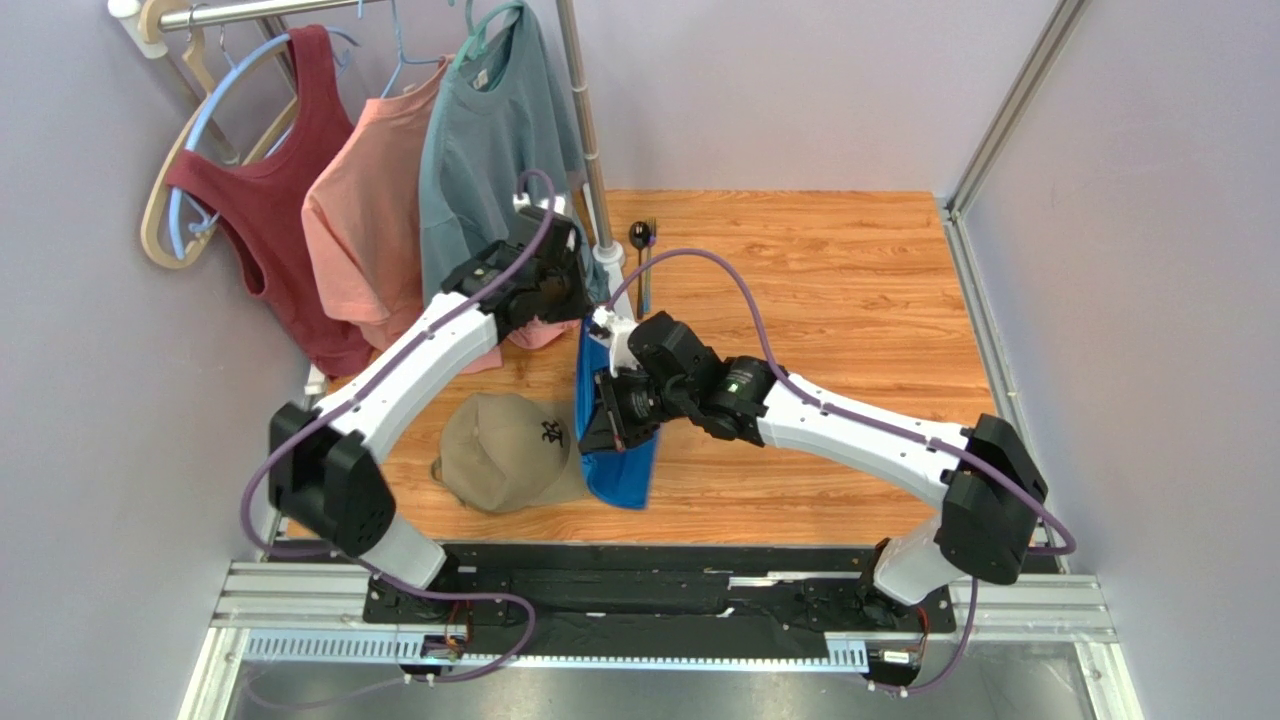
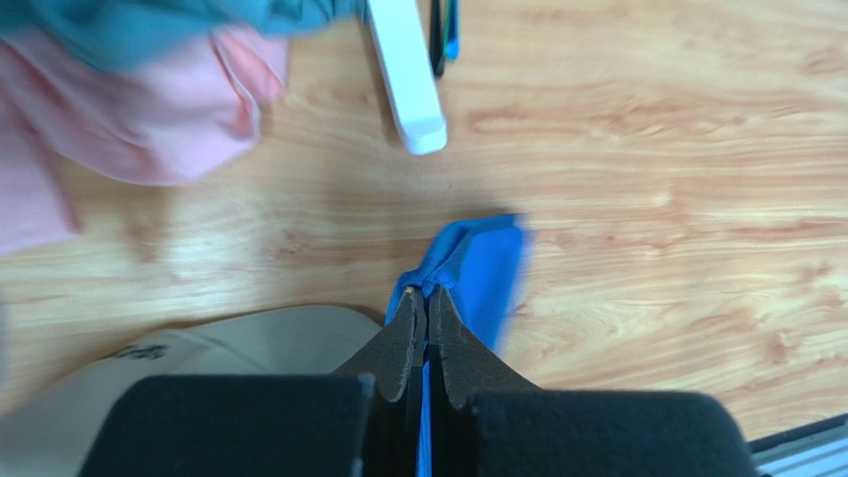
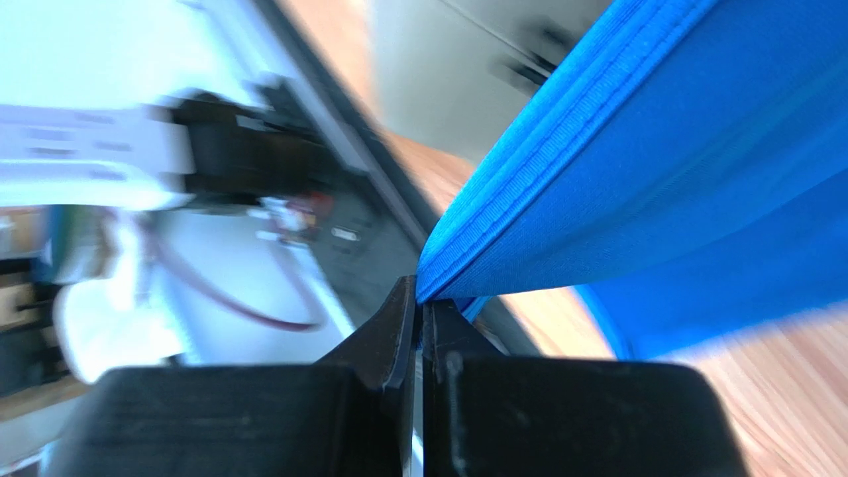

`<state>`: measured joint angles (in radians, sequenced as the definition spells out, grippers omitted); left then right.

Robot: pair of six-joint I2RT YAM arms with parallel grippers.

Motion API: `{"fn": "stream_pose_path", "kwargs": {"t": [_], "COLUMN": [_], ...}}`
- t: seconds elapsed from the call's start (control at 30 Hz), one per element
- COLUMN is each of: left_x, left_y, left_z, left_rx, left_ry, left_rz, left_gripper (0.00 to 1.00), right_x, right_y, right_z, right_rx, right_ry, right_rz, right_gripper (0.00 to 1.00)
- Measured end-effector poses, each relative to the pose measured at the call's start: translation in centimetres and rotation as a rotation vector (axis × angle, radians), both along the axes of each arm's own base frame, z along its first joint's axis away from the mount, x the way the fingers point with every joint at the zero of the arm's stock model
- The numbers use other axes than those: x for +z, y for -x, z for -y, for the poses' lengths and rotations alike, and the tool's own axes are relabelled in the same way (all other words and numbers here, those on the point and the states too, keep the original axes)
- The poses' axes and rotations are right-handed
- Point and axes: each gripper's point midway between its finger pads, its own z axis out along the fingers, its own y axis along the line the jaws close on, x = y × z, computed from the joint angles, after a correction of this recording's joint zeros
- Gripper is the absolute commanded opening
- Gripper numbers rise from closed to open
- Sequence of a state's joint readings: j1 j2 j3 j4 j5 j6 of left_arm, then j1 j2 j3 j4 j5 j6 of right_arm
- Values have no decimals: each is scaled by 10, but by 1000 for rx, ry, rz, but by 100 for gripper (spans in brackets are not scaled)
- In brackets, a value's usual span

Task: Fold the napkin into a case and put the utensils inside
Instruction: Pick up the upper triangle-folded napkin from the center of the board, then turn over the upper triangle folded napkin at the center of the board.

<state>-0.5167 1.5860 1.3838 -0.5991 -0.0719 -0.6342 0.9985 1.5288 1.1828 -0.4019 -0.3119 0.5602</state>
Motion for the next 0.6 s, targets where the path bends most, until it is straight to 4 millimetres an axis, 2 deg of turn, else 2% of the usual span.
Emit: {"fn": "stream_pose_path", "kwargs": {"t": [0.07, 0.2, 0.27, 0.33, 0.4, 0.47, 0.53, 0.6], "left_x": [34, 106, 127, 137, 131, 114, 84, 41], "left_y": [4, 8, 8, 6, 1, -10, -24, -35], "left_z": [-7, -4, 5, 23, 46, 81, 116, 152], "left_rx": [-6, -44, -68, -104, -141, -188, -230, -270], "left_ry": [9, 74, 105, 128, 130, 119, 100, 72], "left_rz": [72, 227, 269, 292, 284, 250, 205, 151], "left_gripper": [0, 0, 0, 0, 0, 0, 0, 0], "right_x": [29, 76, 97, 105, 97, 76, 44, 0], "right_y": [4, 9, 9, 6, 0, -8, -22, -33], "right_z": [-12, -11, 0, 19, 42, 63, 86, 116], "right_rx": [26, 28, 10, -25, -81, -145, -230, -336], "right_ry": [-101, -247, -333, -402, -442, -471, -463, -427], "right_rz": [9, 38, 61, 76, 60, 21, -38, -121], "right_gripper": [0, 0, 0, 0, 0, 0, 0, 0]}}
